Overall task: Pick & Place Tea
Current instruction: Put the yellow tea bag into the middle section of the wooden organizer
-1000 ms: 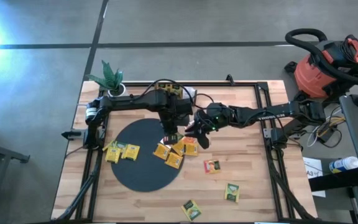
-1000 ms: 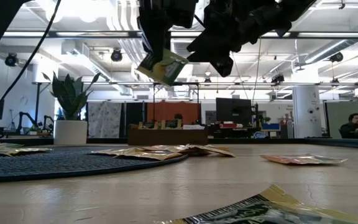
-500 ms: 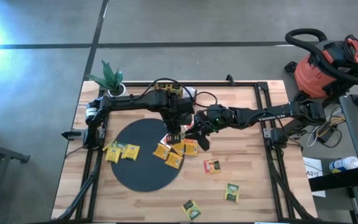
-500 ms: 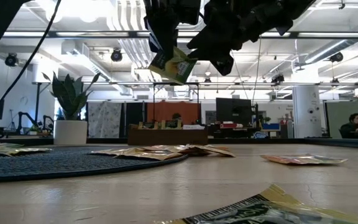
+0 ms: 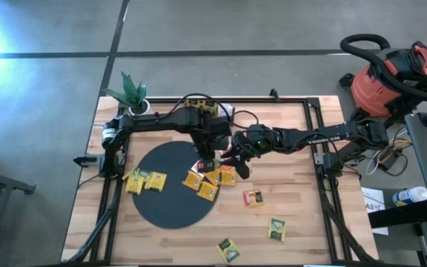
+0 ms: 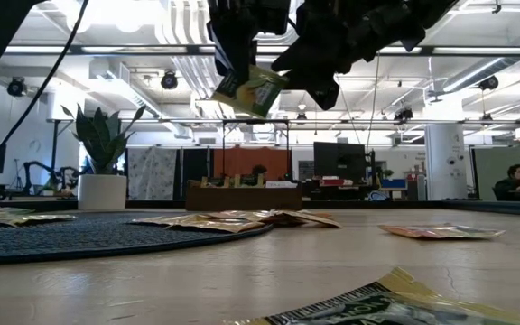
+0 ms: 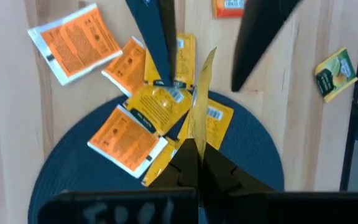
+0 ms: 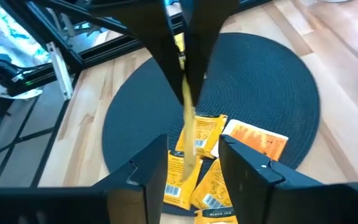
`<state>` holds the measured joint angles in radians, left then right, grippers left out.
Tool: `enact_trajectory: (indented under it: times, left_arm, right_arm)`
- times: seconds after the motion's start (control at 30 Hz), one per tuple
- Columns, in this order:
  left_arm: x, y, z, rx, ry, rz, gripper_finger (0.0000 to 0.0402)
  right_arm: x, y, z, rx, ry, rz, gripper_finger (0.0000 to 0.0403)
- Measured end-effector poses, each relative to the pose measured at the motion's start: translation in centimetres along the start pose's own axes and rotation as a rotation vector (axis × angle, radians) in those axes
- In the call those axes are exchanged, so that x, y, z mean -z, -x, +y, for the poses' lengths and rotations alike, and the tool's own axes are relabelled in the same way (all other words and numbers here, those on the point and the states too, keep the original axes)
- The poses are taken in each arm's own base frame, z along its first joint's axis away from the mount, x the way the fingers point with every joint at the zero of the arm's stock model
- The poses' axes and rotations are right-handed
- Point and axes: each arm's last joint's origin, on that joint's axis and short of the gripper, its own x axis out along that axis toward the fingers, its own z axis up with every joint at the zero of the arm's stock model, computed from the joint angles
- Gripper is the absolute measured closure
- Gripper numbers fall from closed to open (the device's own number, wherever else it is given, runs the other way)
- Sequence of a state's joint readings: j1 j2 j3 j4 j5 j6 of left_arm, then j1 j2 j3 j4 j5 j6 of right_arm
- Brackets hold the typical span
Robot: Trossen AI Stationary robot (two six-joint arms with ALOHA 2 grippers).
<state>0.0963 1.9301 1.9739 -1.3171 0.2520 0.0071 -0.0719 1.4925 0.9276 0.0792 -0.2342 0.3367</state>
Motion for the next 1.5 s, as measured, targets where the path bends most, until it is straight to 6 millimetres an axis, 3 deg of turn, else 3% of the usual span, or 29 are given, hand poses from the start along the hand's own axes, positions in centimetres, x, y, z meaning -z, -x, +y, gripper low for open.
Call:
enact_trajectory:
  times: [0.27, 0.6, 1.0, 1.33, 1.5]
  left_arm:
    - [-0.3, 0.0, 0.0, -0.001, -0.006, -0.025, 0.0401]
    - [-0.5, 0.1, 0.0, -0.003, 0.005, -0.053, 0.0401]
    - [-0.5, 0.6, 0.0, -0.059, 0.046, -0.068, 0.0396]
    - [0.2, 3.0, -0.5, -0.234, 0.072, -0.140, 0.0310]
    - [1.0, 5.4, -1.0, -0.261, 0.080, -0.209, 0.0294]
  right_arm:
    - [0.1, -0.1, 0.0, -0.005, -0.004, 0.008, 0.0278]
    - [0.6, -0.1, -0.2, 0.018, -0.014, 0.060, 0.0387]
    - [0.6, 0.0, -0.2, 0.048, -0.014, 0.051, 0.0391]
    - [0.4, -0.1, -0.4, 0.100, -0.033, 0.007, 0.0392]
    - [0.2, 0.1, -0.3, 0.123, -0.053, -0.038, 0.0392]
